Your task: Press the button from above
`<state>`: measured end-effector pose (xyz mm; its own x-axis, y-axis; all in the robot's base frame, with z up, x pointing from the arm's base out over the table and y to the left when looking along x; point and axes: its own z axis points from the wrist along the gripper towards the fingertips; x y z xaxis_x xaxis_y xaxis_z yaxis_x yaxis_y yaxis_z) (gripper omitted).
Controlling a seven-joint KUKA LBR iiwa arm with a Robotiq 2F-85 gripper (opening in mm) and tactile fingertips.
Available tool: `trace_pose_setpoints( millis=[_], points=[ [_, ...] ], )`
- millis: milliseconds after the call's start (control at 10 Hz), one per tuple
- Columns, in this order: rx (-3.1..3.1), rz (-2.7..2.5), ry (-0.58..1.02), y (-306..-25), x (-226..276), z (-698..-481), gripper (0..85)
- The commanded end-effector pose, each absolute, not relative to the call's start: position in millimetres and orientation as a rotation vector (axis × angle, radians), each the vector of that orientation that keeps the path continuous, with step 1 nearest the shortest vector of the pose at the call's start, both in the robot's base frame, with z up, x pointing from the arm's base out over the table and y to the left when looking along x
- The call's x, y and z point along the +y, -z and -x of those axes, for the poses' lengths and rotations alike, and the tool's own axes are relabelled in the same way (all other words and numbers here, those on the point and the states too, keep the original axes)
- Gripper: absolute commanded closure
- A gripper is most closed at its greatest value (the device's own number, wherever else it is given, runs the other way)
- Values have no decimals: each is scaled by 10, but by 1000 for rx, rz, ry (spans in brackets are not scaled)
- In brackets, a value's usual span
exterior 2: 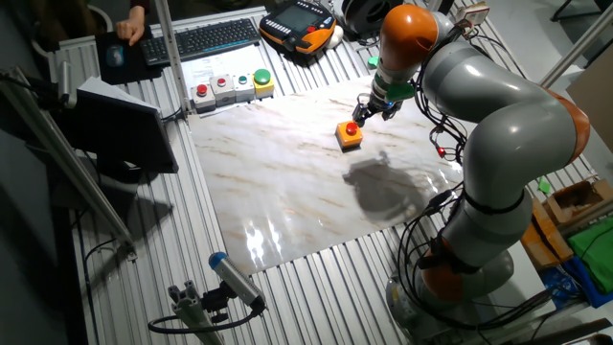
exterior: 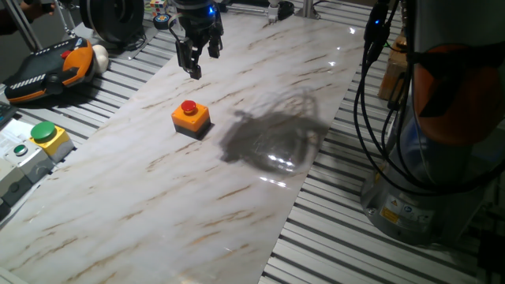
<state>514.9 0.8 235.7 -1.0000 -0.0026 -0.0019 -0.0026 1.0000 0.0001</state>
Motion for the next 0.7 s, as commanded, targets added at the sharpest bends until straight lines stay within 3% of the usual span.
trace_pose_setpoints(
  millis=[0, 100, 600],
  points=[
    [3140, 4, 0, -2357, 7, -5149, 10],
    [3153, 28, -44, -2363, 7, -5151, 843],
    [3153, 28, -41, -2385, -5, -5167, 843]
  ],
)
